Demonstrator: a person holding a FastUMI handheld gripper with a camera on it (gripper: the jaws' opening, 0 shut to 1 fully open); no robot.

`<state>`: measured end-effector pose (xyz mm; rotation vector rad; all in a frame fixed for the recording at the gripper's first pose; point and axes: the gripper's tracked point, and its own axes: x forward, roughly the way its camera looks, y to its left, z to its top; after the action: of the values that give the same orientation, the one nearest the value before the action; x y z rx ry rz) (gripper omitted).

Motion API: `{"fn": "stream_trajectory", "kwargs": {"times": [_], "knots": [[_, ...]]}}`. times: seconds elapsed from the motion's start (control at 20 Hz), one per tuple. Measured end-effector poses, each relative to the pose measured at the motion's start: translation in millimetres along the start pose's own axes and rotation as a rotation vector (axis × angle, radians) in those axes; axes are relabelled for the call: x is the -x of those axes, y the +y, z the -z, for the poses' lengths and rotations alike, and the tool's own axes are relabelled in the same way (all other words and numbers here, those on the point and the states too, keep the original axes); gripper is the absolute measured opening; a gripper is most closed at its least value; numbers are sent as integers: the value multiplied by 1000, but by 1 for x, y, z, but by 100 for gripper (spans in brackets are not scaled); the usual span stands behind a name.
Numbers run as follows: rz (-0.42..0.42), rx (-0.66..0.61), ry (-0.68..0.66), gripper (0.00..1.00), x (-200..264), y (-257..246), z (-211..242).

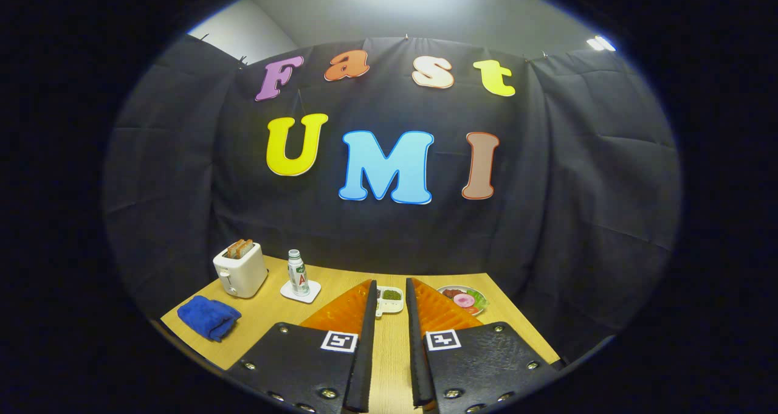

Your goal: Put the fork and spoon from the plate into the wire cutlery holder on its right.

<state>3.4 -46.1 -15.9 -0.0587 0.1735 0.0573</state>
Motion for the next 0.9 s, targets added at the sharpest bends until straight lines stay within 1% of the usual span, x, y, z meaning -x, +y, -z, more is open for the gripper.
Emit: {"fn": "stream_trajectory", "kwargs": {"times": [0.2,0.3,0.35,0.5,0.6,0.65,0.8,0.9], "knots": [[-24,25,-46,27,4,20,-11],[-29,18,-62,27,5,30,-15],[-36,13,-74,32,6,36,-19],[-35,21,-115,72,4,38,-24],[-7,9,-141,99,2,37,-28],[-8,20,-155,97,3,38,-32],[4,36,-178,97,6,37,-39],[28,32,-146,97,10,30,-30]]}}
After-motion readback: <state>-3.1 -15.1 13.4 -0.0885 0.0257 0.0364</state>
